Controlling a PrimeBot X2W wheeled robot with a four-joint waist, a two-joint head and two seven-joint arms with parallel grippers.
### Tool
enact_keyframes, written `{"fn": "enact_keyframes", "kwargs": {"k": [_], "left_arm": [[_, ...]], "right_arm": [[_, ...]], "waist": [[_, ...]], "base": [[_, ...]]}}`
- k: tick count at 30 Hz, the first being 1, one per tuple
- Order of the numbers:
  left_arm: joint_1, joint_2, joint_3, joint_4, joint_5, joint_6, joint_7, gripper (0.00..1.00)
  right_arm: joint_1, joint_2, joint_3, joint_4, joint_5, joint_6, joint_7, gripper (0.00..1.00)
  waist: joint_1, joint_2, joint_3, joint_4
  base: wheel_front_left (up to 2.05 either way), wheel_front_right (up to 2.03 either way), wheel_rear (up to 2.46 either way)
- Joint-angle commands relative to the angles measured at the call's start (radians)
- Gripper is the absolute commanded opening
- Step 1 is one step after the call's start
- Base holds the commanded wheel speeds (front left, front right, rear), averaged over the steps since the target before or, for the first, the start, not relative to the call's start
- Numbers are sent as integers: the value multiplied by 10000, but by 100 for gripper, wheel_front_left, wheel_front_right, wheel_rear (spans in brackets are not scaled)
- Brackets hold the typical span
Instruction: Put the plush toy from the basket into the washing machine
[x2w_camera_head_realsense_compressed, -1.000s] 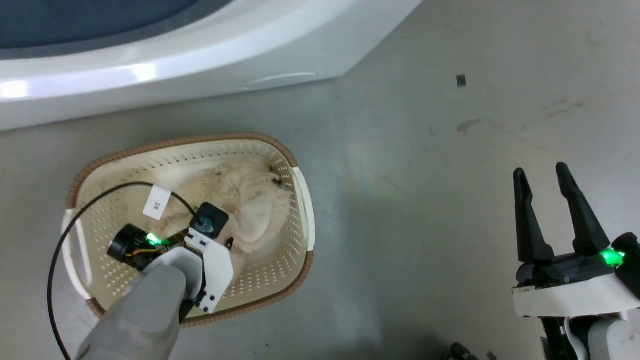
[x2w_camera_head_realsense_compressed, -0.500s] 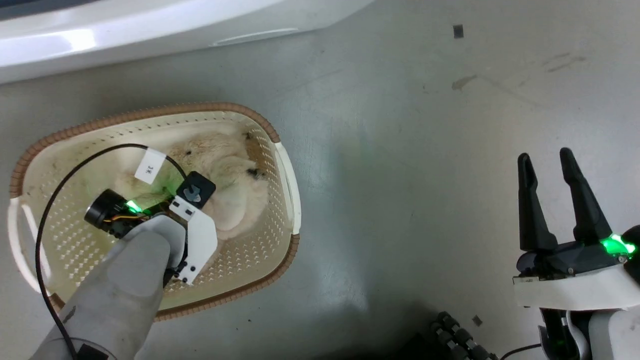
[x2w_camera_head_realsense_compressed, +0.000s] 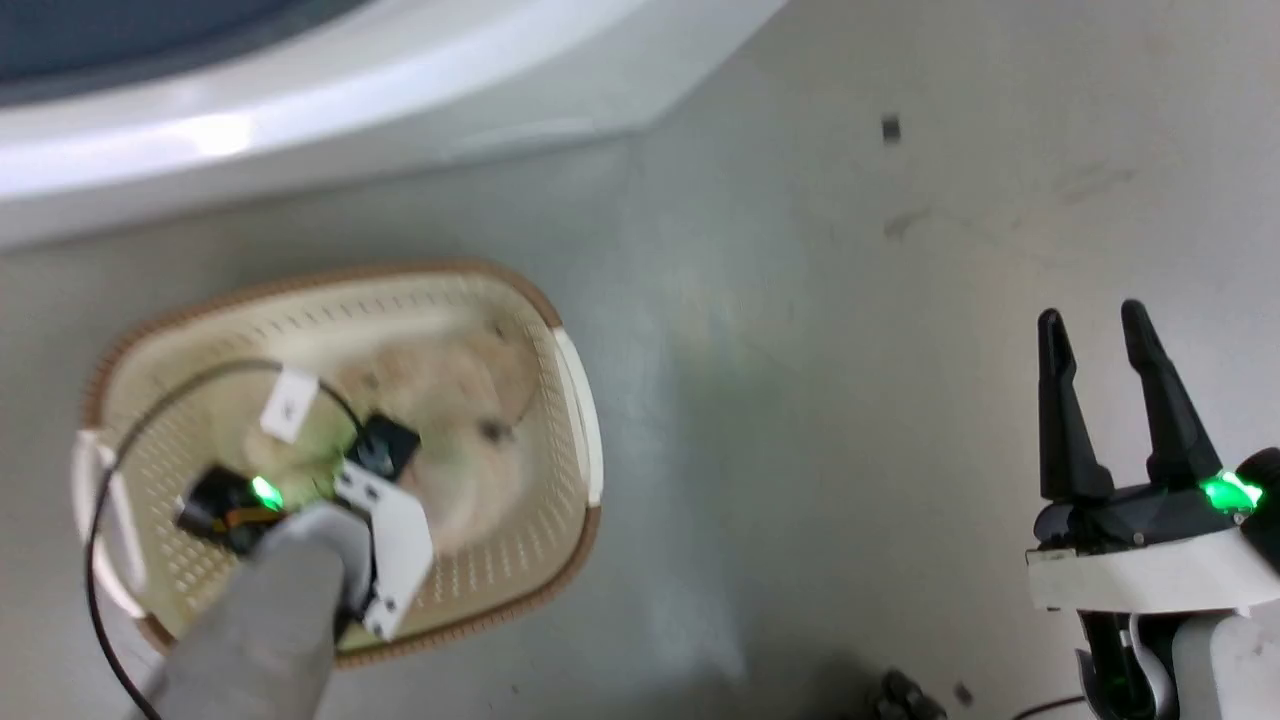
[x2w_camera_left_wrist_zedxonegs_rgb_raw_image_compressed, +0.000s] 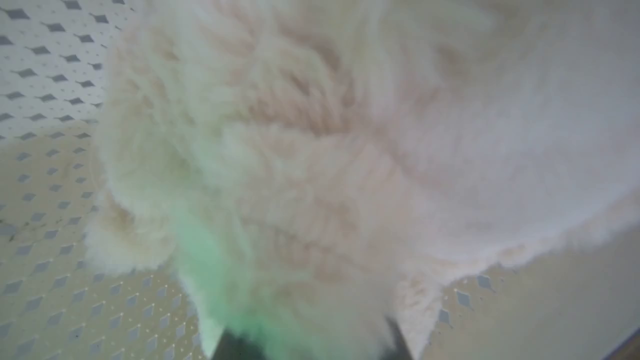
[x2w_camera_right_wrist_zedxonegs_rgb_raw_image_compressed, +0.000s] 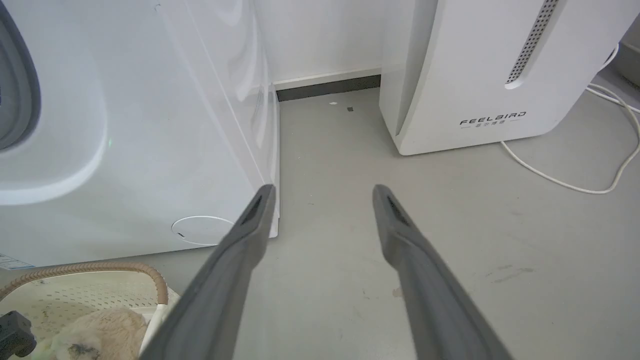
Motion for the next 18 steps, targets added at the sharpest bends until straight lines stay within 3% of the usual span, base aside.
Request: {"fn": "enact_keyframes", "kwargs": {"k": [1, 9, 10, 13, 18], "left_arm": [[318, -149, 52, 44, -140, 21, -180, 0], [1464, -740, 329, 46, -734, -70, -1367, 0], [1858, -916, 431, -65, -924, -101, -1729, 0], [2099, -989, 516, -240, -1035, -108, -1884, 0], [2971, -932, 1042, -1838, -1265, 177, -2004, 0]], "right_arm": [[116, -2, -62, 90, -111, -9, -44, 100], [739, -2, -198, 492, -543, -9, -44, 100], [1059, -2, -317, 602, -649, -9, -44, 100], [1280, -2, -400, 668, -678, -9, -44, 100], [1895, -2, -406, 785, -762, -9, -44, 100]], "waist": [[0, 0, -1142, 356], [0, 0, -3493, 1038], [0, 0, -4304, 1293], [0, 0, -4762, 1476], [0, 0, -5918, 1993]], "base": [[0, 0, 0], [0, 0, 0], [0, 0, 0], [0, 0, 0], [0, 0, 0]]}}
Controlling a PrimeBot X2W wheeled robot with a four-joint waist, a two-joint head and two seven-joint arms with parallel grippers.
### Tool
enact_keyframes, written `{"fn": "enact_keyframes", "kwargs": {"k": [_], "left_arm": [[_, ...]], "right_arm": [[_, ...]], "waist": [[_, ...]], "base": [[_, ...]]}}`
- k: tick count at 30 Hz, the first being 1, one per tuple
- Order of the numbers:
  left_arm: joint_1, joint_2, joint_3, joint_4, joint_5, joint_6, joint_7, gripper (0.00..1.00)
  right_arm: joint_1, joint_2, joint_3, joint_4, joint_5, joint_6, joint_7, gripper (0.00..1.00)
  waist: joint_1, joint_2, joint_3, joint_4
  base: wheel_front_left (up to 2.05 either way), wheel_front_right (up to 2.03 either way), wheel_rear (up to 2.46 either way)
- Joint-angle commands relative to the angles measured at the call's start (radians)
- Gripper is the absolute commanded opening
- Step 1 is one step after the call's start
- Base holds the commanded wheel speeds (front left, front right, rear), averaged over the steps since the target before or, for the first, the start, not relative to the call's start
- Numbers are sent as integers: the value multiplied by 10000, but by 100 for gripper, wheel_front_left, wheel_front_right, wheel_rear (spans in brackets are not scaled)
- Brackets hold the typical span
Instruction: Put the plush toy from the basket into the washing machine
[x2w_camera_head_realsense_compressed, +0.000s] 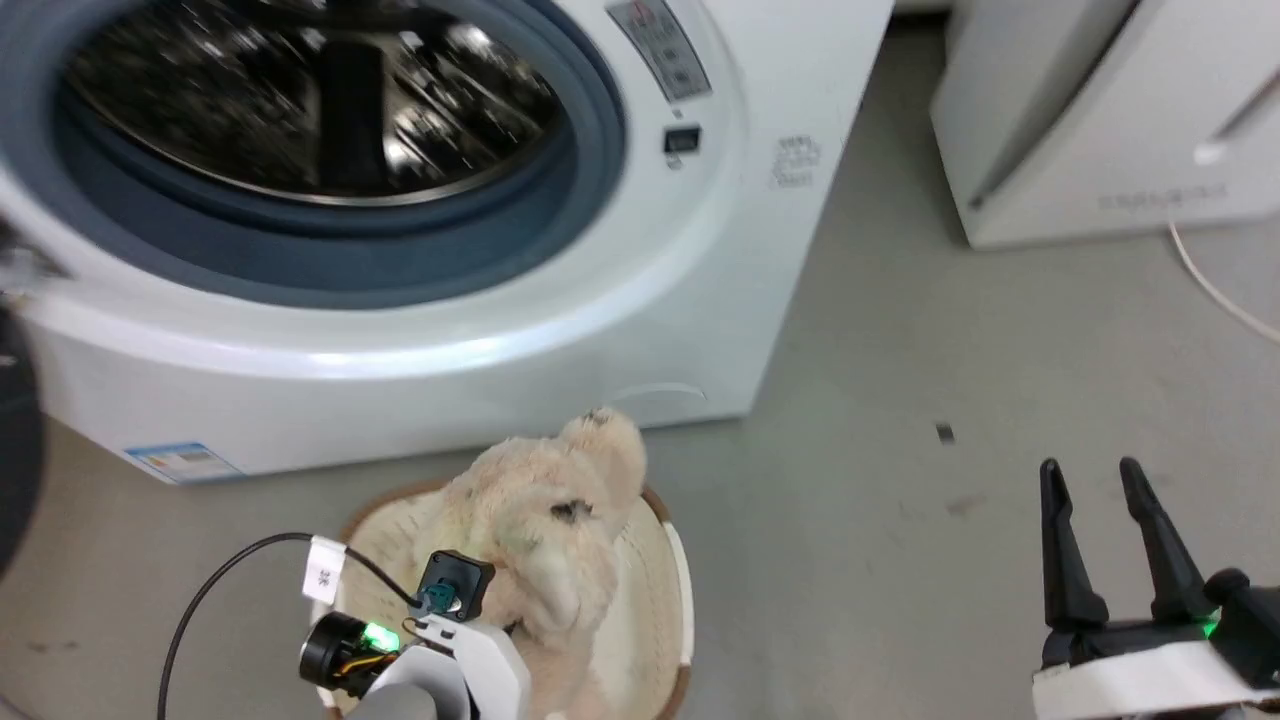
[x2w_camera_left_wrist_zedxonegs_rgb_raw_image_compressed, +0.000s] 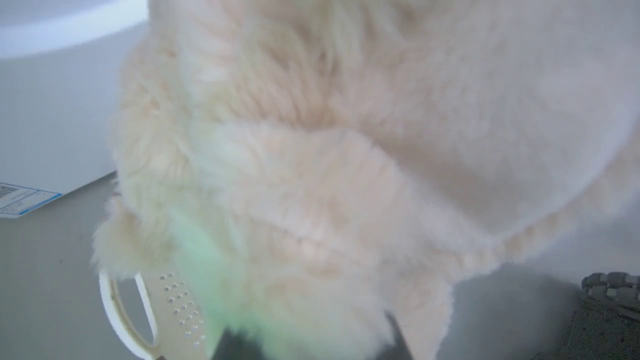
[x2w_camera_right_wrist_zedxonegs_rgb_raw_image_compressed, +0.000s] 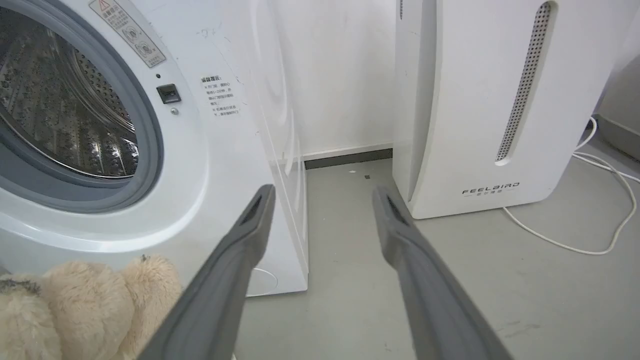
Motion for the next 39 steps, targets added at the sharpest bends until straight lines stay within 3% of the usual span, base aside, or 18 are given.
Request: {"fn": "enact_keyframes", "kwargs": {"k": [1, 7, 12, 22, 30, 39], "left_arm": [[366, 121, 252, -744, -35, 188, -92, 0], [1893, 519, 1326, -3689, 200, 893, -95, 0], [2847, 738, 2047, -5619, 554, 1144, -95, 0], [3450, 1124, 3388, -8774, 1306, 935, -96, 0], [1936, 1955, 4053, -9317, 1471, 598, 144, 0], [-1665, 3307, 4361, -9337, 1623, 16, 1891, 0]], "right_arm": [[227, -2, -2, 52, -58, -9, -44, 100], [629, -2, -35, 71, -19, -9, -44, 100], [766, -2, 34, 84, -55, -9, -44, 100], [752, -2, 274, -137, -121, -9, -44, 100], [80, -2, 605, -856, -164, -9, -44, 100], [-950, -2, 981, -1808, -93, -9, -44, 100]], "waist": [[1, 0, -1039, 693], [1, 0, -1716, 1017], [1, 0, -1913, 1115], [1, 0, -1592, 870], [1, 0, -48, 267], [1, 0, 2370, -527]], "base": [[0, 0, 0], [0, 0, 0], [0, 0, 0], [0, 0, 0], [0, 0, 0], [0, 0, 0]]}}
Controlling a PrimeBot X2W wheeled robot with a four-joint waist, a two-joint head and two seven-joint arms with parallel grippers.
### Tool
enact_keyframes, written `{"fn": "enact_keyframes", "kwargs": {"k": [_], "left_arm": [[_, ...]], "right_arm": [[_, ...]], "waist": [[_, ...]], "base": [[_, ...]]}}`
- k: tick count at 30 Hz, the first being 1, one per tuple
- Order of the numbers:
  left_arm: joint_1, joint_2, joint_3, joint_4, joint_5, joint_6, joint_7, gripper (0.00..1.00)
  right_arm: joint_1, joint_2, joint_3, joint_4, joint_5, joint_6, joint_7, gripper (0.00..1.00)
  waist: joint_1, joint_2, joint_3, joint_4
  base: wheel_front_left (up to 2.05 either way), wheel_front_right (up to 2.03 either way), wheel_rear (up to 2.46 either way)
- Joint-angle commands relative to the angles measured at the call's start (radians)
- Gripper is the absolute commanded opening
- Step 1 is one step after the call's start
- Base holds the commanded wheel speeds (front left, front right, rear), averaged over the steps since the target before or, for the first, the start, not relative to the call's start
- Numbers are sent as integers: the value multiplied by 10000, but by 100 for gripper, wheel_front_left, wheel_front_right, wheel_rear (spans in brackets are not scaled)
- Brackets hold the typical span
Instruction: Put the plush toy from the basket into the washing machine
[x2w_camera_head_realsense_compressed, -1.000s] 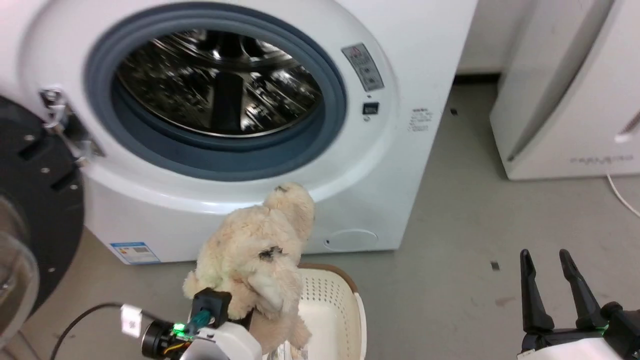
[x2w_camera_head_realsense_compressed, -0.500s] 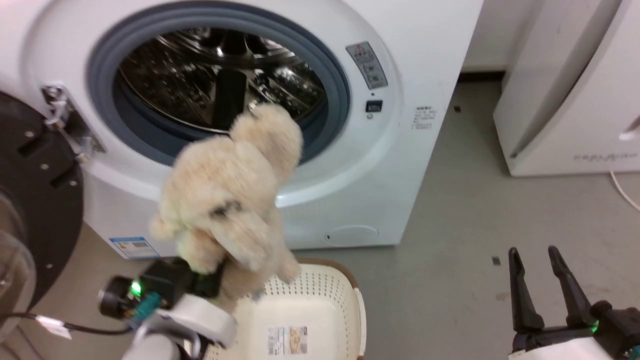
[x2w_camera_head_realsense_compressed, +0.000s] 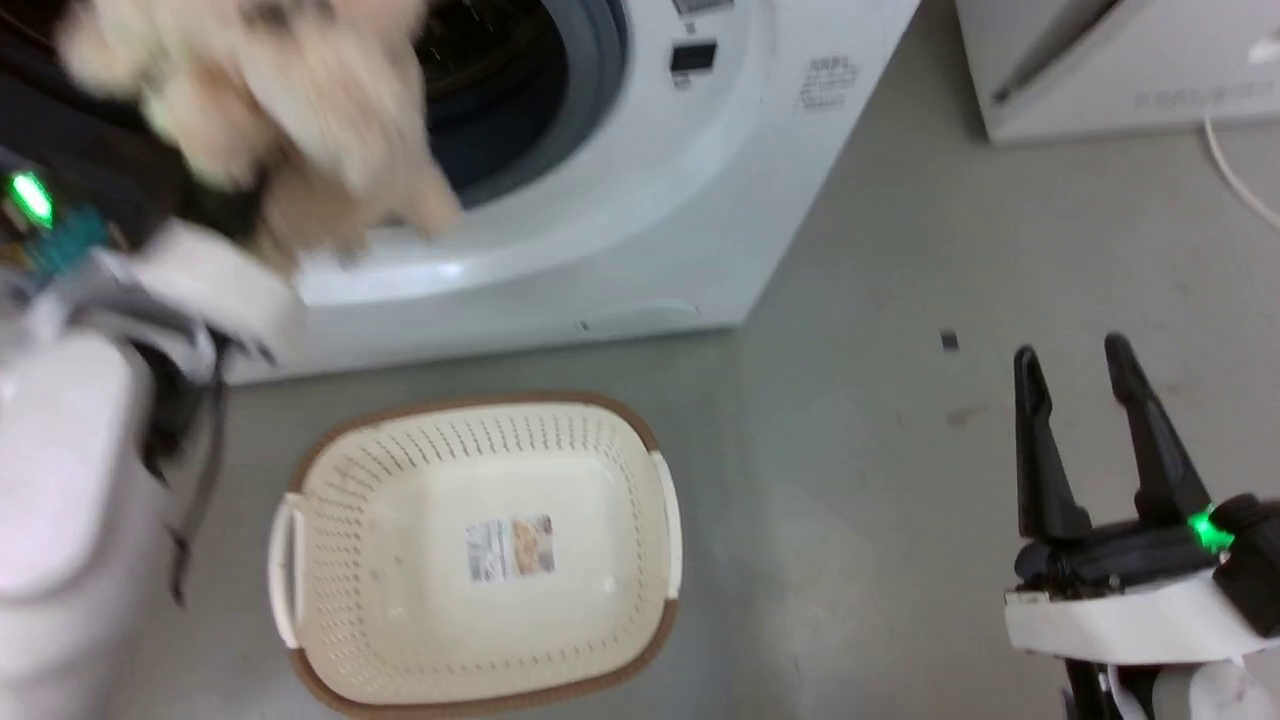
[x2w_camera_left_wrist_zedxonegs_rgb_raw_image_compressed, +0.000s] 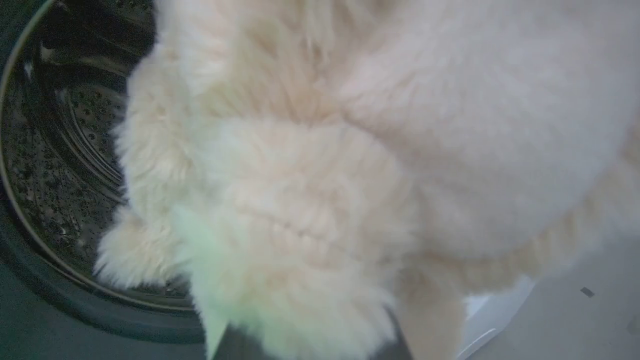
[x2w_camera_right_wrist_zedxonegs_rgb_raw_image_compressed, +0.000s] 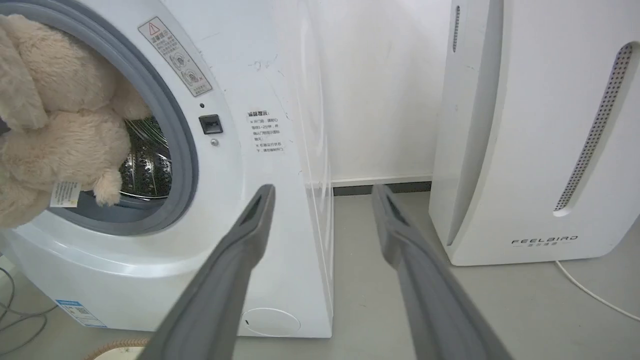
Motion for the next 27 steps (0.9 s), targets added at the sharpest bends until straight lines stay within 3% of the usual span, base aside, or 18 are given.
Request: {"fn": "enact_keyframes", "kwargs": {"k": [1, 9, 13, 19, 27], "left_arm": [[-662, 185, 70, 49, 62, -65, 162, 0], [-4950, 1571, -883, 1680, 724, -407, 1295, 0], [-6786, 1925, -2156, 2853, 697, -427, 1802, 0], [-8571, 2329, -4363, 4560, -149, -431, 2491, 0], [-9934, 2671, -6906, 5795, -1701, -432, 2847, 0]], "right_arm": [[-263, -2, 63, -129, 46, -7, -44, 100], [-1000, -2, -130, -537, 1317, -7, -44, 100], [-1194, -2, -26, -717, 1451, -7, -44, 100], [-1259, -2, 311, -806, 1479, -7, -44, 100], [-1332, -2, 477, -883, 1667, -7, -44, 100]], "waist": [[-1, 0, 1200, -613], [-1, 0, 2917, -1222], [-1, 0, 3502, -1465], [-1, 0, 4003, -1777], [-1, 0, 4457, -1959]], "base": [[0, 0, 0], [0, 0, 0], [0, 0, 0], [0, 0, 0], [0, 0, 0]]}}
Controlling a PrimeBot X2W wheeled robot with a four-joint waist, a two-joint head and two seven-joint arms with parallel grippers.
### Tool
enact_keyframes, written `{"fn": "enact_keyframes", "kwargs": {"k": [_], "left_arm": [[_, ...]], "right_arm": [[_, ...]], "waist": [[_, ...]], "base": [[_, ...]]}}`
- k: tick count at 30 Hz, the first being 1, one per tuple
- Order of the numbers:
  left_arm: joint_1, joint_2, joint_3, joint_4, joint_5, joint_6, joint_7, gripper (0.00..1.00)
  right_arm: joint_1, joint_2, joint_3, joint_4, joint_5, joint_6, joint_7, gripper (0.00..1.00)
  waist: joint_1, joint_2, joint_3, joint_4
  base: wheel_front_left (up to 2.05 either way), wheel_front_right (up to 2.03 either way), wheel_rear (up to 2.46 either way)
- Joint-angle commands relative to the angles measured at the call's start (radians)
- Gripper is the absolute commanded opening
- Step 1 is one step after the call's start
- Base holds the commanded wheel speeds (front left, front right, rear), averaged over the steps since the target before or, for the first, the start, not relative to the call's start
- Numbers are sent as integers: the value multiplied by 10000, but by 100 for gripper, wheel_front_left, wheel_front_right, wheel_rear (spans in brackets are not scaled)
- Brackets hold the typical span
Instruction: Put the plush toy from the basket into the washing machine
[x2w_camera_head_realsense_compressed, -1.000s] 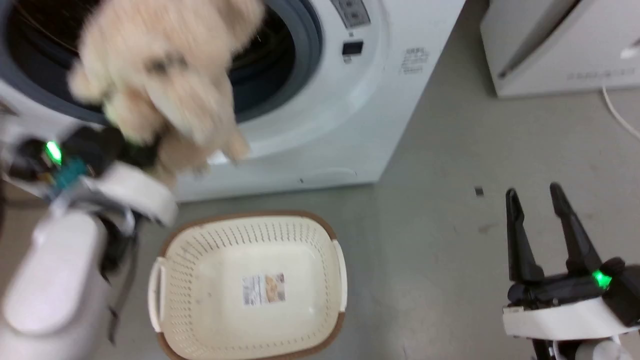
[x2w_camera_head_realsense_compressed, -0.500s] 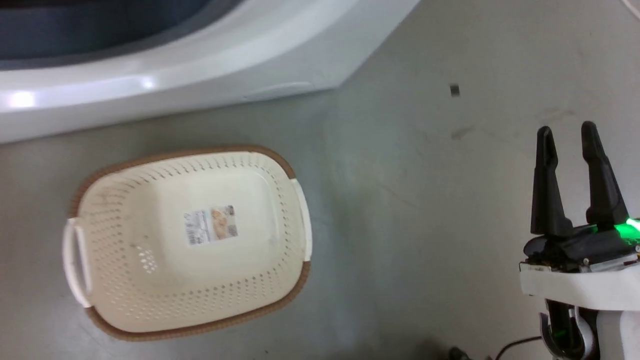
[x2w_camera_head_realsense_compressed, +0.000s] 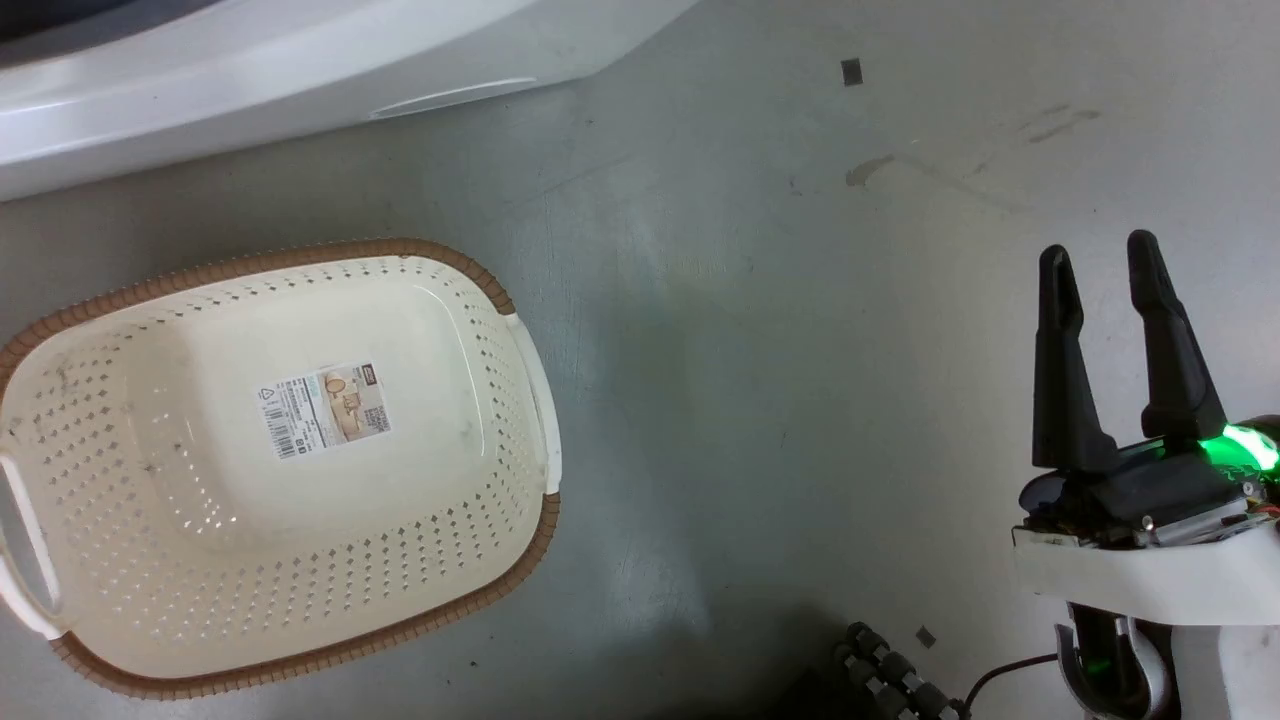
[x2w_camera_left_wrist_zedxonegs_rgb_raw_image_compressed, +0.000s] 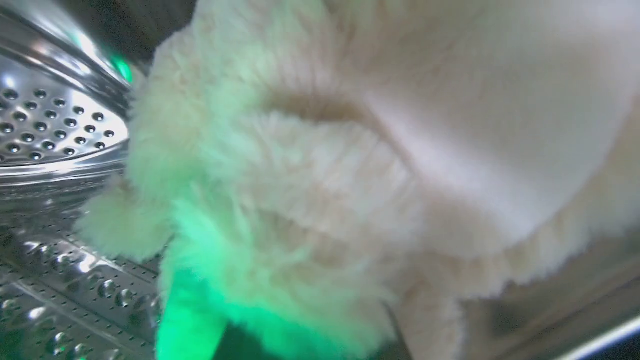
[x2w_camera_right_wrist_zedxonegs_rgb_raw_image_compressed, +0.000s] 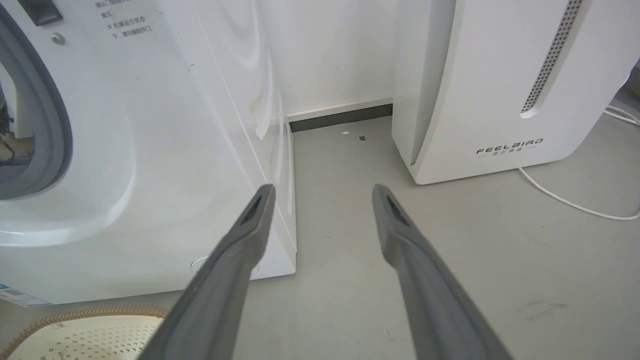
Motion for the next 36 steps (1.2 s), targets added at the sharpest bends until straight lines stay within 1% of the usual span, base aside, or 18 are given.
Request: {"fn": "enact_keyframes", "kwargs": {"k": [1, 4, 5, 6, 12, 17, 20, 21, 24, 28, 31, 33, 36], "left_arm": [[-107, 90, -320, 165, -191, -33, -83, 0], [-347, 56, -804, 432, -536, -33, -382, 0], [-382, 21, -888, 571, -674, -33, -483, 14], [-406, -30, -915, 768, -805, -34, -558, 100], [-134, -525, -1305, 1514, -1192, -34, -1530, 100], [981, -1104, -1377, 2171, -1744, -34, -2668, 100], [1815, -1502, -1280, 2552, -2074, -30, -3459, 100], [1815, -1502, -1280, 2552, -2074, -30, -3459, 100], [2733, -1966, -1187, 2769, -2371, 33, -4210, 100], [4024, -2515, -934, 2743, -2775, 232, -4744, 100], [4996, -2768, -669, 2408, -2991, 461, -4860, 100], [5614, -2888, -367, 1821, -3015, 716, -4874, 100], [6742, -2888, 294, 667, -2942, 1230, -4879, 100]], "right_arm": [[-187, -2, 20, -43, 84, -7, -44, 100], [-260, -2, 32, -4, 89, -7, -44, 100], [-291, -2, 33, 10, 87, -7, -44, 100], [-319, -2, 23, 23, 81, -7, -44, 100], [-358, -2, -64, 243, -112, -7, -44, 100], [-186, -2, -55, 576, -833, -7, -44, 100], [-36, -2, -304, 784, -1082, -7, -44, 100], [-36, -2, -304, 784, -1082, -7, -44, 100], [170, -2, -455, 982, -1392, -7, -44, 100], [609, -2, -629, 1292, -1780, -7, -44, 100], [989, -2, -752, 1502, -1963, -7, -44, 100], [1258, -2, -872, 1623, -2045, -7, -44, 100], [1632, -2, -1009, 1765, -2085, -7, -44, 100]], "waist": [[-2, 0, 57, -3], [-2, 0, 79, 43], [-2, 0, 51, 66], [-2, 0, 5, 95], [-2, 0, -551, 421], [-2, 0, -1732, 801], [-2, 0, -2617, 1065], [-2, 0, -2617, 1065], [-2, 0, -3540, 1385], [-2, 0, -4774, 1888], [-2, 0, -5561, 2253], [-2, 0, -6066, 2531], [-2, 0, -6733, 2865]], "base": [[0, 0, 0], [0, 0, 0], [0, 0, 0], [0, 0, 0], [0, 0, 0], [0, 0, 0], [0, 0, 0], [0, 0, 0], [0, 0, 0], [0, 0, 0], [0, 0, 0], [0, 0, 0], [0, 0, 0]]}}
